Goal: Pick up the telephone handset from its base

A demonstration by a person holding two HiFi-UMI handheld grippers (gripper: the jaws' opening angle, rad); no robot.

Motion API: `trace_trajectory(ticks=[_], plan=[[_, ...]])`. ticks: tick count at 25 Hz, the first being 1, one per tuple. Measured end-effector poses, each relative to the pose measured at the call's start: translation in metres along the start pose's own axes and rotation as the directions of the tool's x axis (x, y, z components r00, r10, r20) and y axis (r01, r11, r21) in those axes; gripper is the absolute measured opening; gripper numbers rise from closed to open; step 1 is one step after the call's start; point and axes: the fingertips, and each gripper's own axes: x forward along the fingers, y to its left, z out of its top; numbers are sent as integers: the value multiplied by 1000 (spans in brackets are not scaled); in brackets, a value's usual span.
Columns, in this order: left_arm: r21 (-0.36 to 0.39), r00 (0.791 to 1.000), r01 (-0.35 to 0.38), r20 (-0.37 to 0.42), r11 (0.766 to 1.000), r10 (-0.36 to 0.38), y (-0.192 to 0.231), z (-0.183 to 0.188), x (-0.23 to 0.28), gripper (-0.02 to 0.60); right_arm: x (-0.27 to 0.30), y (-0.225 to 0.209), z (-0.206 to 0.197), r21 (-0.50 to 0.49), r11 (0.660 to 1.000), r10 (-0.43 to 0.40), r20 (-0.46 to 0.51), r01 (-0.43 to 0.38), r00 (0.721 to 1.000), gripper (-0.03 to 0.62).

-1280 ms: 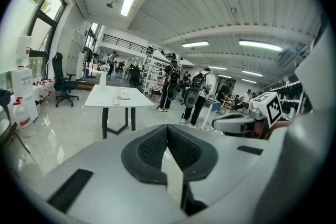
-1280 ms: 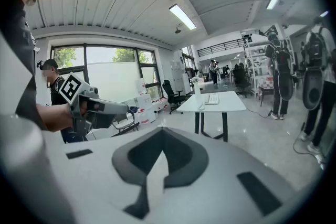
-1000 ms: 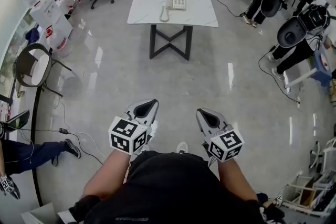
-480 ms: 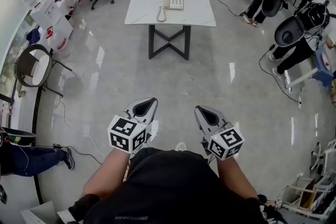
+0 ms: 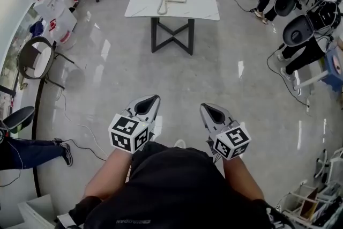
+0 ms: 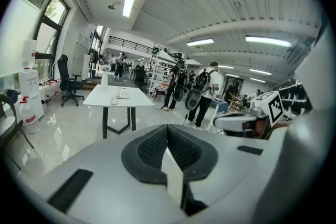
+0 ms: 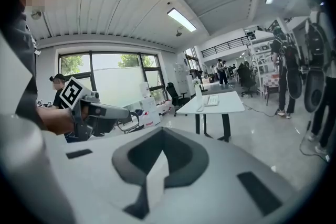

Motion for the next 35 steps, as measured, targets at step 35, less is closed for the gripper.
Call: trace_trajectory(ticks=[35], plan=[[-42,1000,2,15,999,-1,111,79,125,2,142,-93,62,-3,1000,30,-50,-30,998,2]])
